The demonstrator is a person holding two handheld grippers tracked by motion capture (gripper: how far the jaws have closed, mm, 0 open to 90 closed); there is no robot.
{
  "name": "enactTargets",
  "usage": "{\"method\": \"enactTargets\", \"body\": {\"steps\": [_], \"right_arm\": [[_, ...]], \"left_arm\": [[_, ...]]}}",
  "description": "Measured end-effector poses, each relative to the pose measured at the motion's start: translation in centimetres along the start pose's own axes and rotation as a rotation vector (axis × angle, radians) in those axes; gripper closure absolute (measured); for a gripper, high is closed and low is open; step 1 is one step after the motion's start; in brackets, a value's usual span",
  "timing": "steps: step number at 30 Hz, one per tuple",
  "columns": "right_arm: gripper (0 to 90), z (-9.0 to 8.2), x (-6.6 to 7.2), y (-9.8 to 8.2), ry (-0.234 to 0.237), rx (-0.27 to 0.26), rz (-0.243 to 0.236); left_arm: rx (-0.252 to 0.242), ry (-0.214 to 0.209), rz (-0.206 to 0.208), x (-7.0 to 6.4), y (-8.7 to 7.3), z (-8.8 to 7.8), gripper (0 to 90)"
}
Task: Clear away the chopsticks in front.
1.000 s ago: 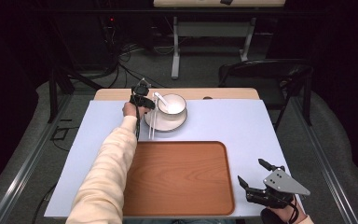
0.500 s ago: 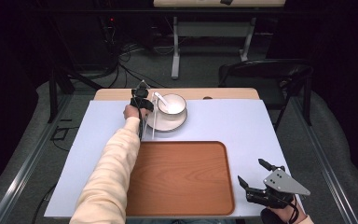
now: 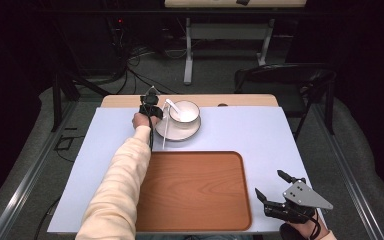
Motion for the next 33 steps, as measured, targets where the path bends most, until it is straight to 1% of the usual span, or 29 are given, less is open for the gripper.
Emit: {"method": "enactTargets", "body": {"steps": [3,4,5,6,7,11,15,16,17,18,19,21,24,33], "right_arm": [[14.4,0.0,0.0,0.0,0.000,0.001,0.000],[14.3,0.0,0.0,0.0,0.000,0.001,0.001],[14.3,0.0,0.0,0.0,0.000,0.002,0.000],[14.3,0.0,0.0,0.0,0.000,0.002,0.000],[14.4,0.0,0.0,0.0,0.001,0.003,-0.001],[14.4,0.0,0.0,0.0,0.001,0.002,0.000],[14.3,0.0,0.0,0.0,0.001,0.003,-0.001],[14.4,0.0,0.0,0.0,0.001,0.002,0.000],[14.4,0.0,0.0,0.0,0.001,0.002,0.000],[14.4,0.0,0.0,0.0,0.001,0.002,0.000],[14.4,0.0,0.0,0.0,0.001,0.002,0.000],[14.4,0.0,0.0,0.0,0.001,0.002,0.000],[14.4,0.1,0.0,0.0,0.002,0.002,-0.001],[14.4,0.1,0.0,0.0,0.001,0.005,-0.003]], "left_arm": [[-0.020,-0.006,-0.007,0.3,0.2,-0.8,84.1],[-0.035,-0.011,-0.008,0.6,0.4,-1.5,84.1],[-0.035,-0.011,-0.008,0.6,0.4,-1.5,84.1],[-0.041,-0.015,-0.012,0.7,0.4,-1.9,84.1],[-0.045,-0.010,-0.003,0.8,0.5,-2.3,84.1],[-0.073,-0.011,-0.015,1.4,0.7,-3.8,84.1],[-0.092,-0.034,-0.022,1.8,0.7,-5.1,84.1],[-0.100,-0.046,-0.026,1.8,0.7,-5.5,84.1],[-0.107,-0.052,-0.022,1.9,0.7,-5.9,84.1],[-0.121,-0.054,-0.011,1.9,0.6,-6.8,84.2],[-0.121,-0.054,-0.011,1.9,0.6,-6.8,84.2],[-0.143,-0.054,0.008,1.9,0.4,-7.9,84.2],[-0.162,-0.079,0.014,1.9,0.0,-9.1,84.2],[-0.221,-0.129,0.052,1.7,-1.5,-12.9,84.3]]}}
Point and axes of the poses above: each handheld gripper's, and its own axes: z roughly forward along the jaws, y roughly out of its top, x roughly to its left, the point moved 3 cm from there along z, roughly forward along the jaws, and after that the axes turned 6 degrees about y, right-handed, at the moved point
